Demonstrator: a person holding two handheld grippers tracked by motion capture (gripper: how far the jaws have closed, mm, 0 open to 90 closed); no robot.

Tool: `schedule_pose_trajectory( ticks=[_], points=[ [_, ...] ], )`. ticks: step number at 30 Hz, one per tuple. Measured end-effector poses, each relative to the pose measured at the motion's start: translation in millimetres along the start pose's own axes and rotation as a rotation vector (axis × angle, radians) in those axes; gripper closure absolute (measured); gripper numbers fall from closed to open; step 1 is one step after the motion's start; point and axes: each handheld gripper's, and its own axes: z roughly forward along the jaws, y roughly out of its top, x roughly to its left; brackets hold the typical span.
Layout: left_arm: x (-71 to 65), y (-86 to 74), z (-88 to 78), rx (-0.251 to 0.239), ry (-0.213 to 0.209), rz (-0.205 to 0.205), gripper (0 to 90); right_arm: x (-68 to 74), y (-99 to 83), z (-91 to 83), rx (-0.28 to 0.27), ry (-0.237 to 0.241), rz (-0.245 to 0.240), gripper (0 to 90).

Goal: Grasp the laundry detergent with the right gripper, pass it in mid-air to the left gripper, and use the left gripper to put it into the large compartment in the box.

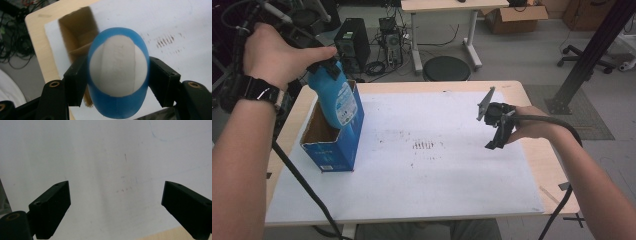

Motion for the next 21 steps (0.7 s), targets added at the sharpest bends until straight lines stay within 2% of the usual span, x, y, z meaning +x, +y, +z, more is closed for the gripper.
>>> schedule_pose_trajectory(
  ticks=[2, 5, 8, 16, 21],
  points=[
    [8.0, -1.6, -1.3, -0.003, 0.013, -0.042, 38.2, -1.9, -7.9, -1.9, 0.016, -0.003, 0.014, 8.5],
    [16.4, -3.4, -1.7, -0.005, 0.021, -0.083, 38.2, -3.4, -18.0, -3.4, 0.028, -0.003, 0.034, 8.5],
    [23.7, -5.3, -0.4, -0.01, 0.033, -0.12, 38.2, -3.8, -25.8, -2.4, 0.051, 0.007, 0.034, 8.6],
    [31.2, -7.6, 8.2, 0.005, 0.07, -0.151, 38.2, -3.7, -37.9, -1.5, 0.088, 0.016, 0.036, 8.9],
    [33.8, -10.5, 20.5, 0.013, 0.066, -0.154, 38.2, -3.7, -40.0, -2.9, 0.087, 0.022, 0.034, 8.8]
  ],
)
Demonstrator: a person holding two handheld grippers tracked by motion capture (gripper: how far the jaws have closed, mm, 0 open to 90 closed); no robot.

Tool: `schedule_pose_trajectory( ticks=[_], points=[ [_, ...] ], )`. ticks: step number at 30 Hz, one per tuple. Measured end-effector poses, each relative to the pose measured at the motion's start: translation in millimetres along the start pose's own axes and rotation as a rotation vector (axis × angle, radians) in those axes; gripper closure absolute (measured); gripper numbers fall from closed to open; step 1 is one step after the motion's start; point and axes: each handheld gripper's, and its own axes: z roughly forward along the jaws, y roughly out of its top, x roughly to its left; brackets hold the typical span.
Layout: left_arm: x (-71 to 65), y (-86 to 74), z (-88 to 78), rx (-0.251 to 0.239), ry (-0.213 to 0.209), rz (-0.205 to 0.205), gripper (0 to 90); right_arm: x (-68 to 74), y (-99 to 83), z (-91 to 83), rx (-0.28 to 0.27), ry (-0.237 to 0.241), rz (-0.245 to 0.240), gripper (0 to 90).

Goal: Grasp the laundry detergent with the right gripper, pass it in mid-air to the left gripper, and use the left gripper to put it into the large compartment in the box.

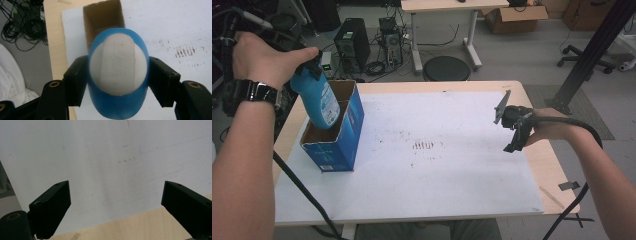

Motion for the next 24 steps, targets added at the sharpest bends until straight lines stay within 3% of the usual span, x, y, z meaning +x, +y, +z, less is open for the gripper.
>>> schedule_pose_trajectory(
  ticks=[24],
  points=[
    [9.8, -24.5, 80.5, 0.063, 0.006, -0.052, 38.2, 2.5, -0.5, 0.2, 0.009, 0.004, -0.008, 8.7]
  ],
)
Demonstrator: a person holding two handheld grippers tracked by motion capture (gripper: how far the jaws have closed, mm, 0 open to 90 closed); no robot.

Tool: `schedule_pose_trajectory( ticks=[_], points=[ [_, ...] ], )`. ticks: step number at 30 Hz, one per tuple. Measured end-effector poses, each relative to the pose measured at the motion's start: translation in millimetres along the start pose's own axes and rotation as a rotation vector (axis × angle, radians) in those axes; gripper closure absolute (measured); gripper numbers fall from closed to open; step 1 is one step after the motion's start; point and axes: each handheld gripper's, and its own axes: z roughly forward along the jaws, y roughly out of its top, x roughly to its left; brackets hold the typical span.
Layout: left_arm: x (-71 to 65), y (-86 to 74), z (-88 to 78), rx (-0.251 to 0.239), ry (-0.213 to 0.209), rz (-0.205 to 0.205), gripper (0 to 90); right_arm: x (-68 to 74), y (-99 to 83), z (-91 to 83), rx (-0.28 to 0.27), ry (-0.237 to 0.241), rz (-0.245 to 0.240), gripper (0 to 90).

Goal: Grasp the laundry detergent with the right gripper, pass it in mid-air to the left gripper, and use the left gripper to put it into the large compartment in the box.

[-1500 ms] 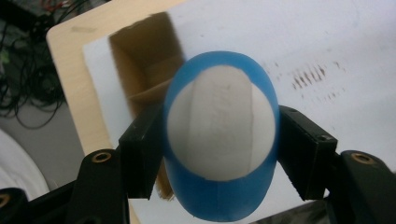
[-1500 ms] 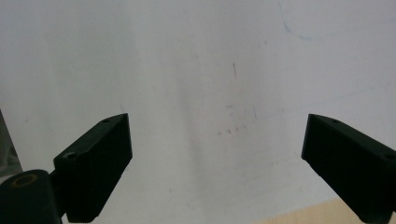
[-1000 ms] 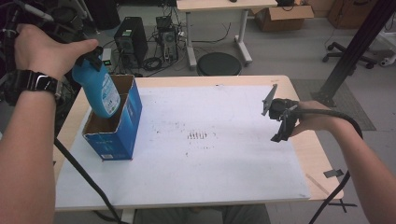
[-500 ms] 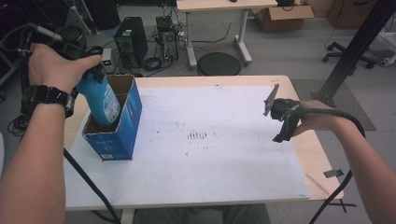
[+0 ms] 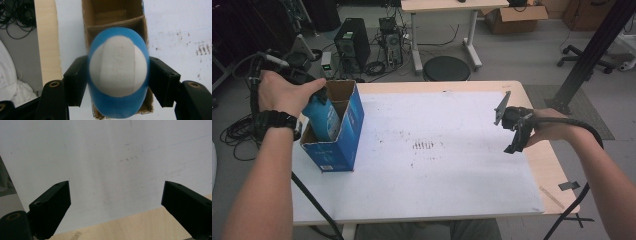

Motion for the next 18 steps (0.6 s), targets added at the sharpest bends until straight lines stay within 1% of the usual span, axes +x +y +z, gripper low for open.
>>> schedule_pose_trajectory(
  ticks=[2, 7, 12, 15, 16, 18],
  points=[
    [-0.3, -1.5, 6.7, -0.001, 0.0, -0.003, 38.2, 0.3, -0.6, 0.7, 0.002, 0.002, 0.0, 8.7],
    [-2.4, -4.1, 24.5, 0.021, 0.005, -0.006, 38.2, 0.8, -2.0, 2.2, 0.005, 0.004, 0.003, 8.7],
    [-3.8, -6.4, 36.1, 0.027, 0.001, -0.006, 38.2, 0.6, -3.3, 2.2, 0.0, 0.005, 0.008, 8.7],
    [-4.9, -7.7, 43.0, 0.035, 0.001, -0.007, 38.2, 0.4, -3.8, 3.1, 0.006, 0.007, 0.008, 8.7],
    [-5.4, -7.9, 45.2, 0.038, 0.005, 0.003, 38.2, 0.4, -3.9, 3.6, 0.006, 0.008, 0.009, 8.7],
    [-6.7, -8.5, 49.4, 0.049, 0.014, 0.003, 38.2, 0.6, -4.1, 4.5, 0.004, 0.01, 0.01, 8.7]
  ],
)
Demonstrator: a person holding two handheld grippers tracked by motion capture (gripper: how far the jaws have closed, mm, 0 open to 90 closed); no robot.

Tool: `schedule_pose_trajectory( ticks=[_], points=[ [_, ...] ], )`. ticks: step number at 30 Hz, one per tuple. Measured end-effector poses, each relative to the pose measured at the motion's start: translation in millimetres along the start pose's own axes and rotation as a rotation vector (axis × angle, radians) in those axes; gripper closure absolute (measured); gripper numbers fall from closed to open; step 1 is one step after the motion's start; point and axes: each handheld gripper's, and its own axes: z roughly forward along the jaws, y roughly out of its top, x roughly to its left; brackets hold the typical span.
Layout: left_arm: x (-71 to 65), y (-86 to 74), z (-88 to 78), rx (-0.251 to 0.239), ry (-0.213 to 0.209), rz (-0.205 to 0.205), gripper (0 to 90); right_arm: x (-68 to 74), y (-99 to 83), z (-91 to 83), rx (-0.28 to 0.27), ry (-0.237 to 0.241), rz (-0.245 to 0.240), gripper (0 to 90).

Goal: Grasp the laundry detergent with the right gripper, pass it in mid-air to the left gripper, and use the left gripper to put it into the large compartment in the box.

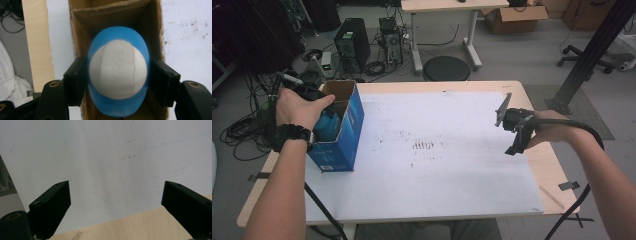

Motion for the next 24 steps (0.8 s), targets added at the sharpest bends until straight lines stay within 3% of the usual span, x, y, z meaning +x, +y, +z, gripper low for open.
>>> schedule_pose_trajectory(
  ticks=[16, 24],
  points=[
    [-1.8, -5.2, 22.7, 0.024, 0.0, -0.009, 38.1, -0.8, -1.1, 4.4, 0.003, 0.007, 0.001, 8.7],
    [-2.2, -6.3, 26.2, 0.027, -0.003, -0.013, 38.1, -0.2, -2.1, 5.0, 0.005, 0.012, 0.001, 8.7]
  ],
)
